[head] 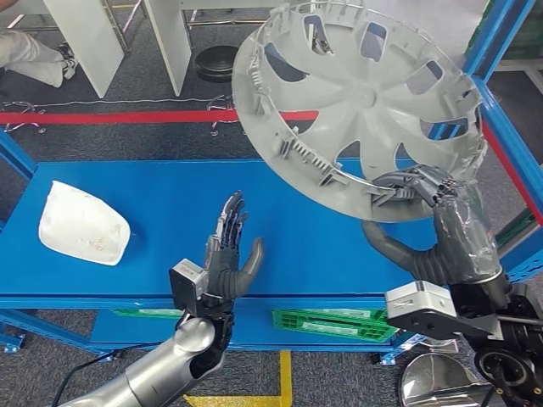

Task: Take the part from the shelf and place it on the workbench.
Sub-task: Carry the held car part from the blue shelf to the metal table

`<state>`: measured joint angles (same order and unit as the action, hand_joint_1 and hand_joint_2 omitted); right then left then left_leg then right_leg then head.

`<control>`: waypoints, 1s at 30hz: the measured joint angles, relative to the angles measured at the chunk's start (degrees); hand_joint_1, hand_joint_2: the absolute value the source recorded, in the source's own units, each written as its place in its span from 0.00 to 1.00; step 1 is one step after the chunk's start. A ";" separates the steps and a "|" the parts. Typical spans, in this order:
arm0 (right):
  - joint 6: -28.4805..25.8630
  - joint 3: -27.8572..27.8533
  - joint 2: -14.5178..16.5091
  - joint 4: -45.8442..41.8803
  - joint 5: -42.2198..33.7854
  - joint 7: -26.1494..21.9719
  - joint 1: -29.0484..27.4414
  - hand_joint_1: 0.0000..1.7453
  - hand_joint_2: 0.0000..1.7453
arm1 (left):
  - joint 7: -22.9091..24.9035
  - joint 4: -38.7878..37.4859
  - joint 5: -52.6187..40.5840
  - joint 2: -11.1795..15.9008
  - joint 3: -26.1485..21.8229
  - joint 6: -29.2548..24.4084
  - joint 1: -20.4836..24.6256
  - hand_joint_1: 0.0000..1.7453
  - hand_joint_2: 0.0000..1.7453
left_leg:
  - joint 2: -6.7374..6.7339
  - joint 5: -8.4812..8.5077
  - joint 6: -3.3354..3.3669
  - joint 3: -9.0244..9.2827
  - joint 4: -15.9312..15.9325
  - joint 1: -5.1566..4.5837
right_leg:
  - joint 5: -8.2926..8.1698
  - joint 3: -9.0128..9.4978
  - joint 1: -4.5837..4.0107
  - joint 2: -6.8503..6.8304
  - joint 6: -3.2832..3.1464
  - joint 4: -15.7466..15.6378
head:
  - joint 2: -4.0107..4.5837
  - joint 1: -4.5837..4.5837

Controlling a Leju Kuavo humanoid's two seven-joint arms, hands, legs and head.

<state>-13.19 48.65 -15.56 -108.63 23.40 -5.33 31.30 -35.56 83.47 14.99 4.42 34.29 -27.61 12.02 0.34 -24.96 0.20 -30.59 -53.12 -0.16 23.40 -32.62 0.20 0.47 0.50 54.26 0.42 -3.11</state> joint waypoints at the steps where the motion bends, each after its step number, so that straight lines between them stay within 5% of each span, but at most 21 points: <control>1: 0.01 0.00 0.00 -0.01 -0.02 -0.02 -0.03 1.00 1.00 | 0.00 0.00 -0.01 0.00 0.00 -0.02 -0.03 0.00 1.00 | 0.00 0.00 0.00 0.00 0.00 0.00 | 0.00 0.00 0.00 0.00 0.00 0.00 | 0.00 0.01; 11: 0.08 0.04 0.00 -0.64 1.37 0.33 -0.69 1.00 1.00 | 0.19 0.61 -0.57 0.05 0.00 -0.77 -0.83 0.00 1.00 | 0.01 -0.20 0.24 -0.15 -0.33 -0.30 | -0.01 0.01 0.20 -0.02 0.11 -0.03 | 0.00 -0.01; 17: 0.21 -0.03 0.02 -1.13 0.85 0.16 -1.04 1.00 1.00 | 0.30 1.56 -0.80 0.08 0.00 -1.20 -1.01 0.00 1.00 | 0.20 0.14 1.05 0.25 0.43 0.13 | 0.70 -0.43 0.28 -0.24 0.88 0.66 | 0.00 0.04; 19: 0.22 -0.07 0.02 -1.28 0.74 0.10 -1.14 1.00 1.00 | 0.33 1.78 -0.88 0.05 0.00 -1.21 -1.05 0.00 1.00 | 0.46 0.38 1.26 0.82 1.03 0.50 | 3.61 -2.78 0.35 -0.26 1.21 5.85 | 0.00 0.41; 21: 0.19 -0.07 0.02 -1.29 0.64 0.05 -1.31 1.00 1.00 | 0.35 1.81 -0.97 0.03 0.00 -1.21 -1.19 0.00 1.00 | 1.02 0.35 1.29 0.91 1.05 0.54 | 7.03 -6.68 0.59 -0.26 1.55 14.48 | 0.00 0.70; 23: 0.09 -0.07 0.02 -1.31 0.55 0.08 -1.57 1.00 1.00 | 0.38 1.81 -1.07 0.01 0.00 -1.19 -1.34 0.00 1.00 | 1.95 0.17 1.04 1.09 0.97 0.69 | 6.93 -8.30 0.97 -0.25 1.88 17.60 | 0.00 0.70; 26: -0.26 -0.26 -0.05 -1.42 0.51 0.33 -2.02 1.00 1.00 | 0.59 1.79 -1.20 -0.13 0.00 -0.93 -1.17 0.00 1.00 | 3.77 -0.60 -0.03 1.52 0.35 1.26 | 1.36 -3.29 1.69 1.46 2.55 7.13 | 0.00 0.78; 28: -0.56 -0.44 -0.14 -1.68 0.58 0.42 -2.49 1.00 1.00 | 0.73 1.73 -1.26 -0.35 0.00 -0.73 -0.79 0.00 1.00 | 4.94 -0.96 -0.87 0.86 -0.51 1.51 | 0.62 -0.62 1.98 3.50 2.58 2.10 | 0.00 0.92; 30: -0.73 -0.52 -0.24 -1.93 0.64 0.44 -2.87 1.00 1.00 | 0.78 1.66 -1.34 -0.51 0.00 -0.67 -0.57 0.00 1.00 | 6.04 -0.88 -1.60 -0.01 -0.92 1.71 | 1.39 -0.27 1.78 3.53 1.87 1.85 | 0.00 0.91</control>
<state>-13.92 48.13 -15.80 -110.56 24.04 -4.89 28.43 -34.78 85.13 13.65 3.90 34.29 -28.28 11.45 6.37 -25.84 -1.40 -30.60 -54.04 1.55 24.79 -32.89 1.98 4.00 2.37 56.11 0.42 -2.21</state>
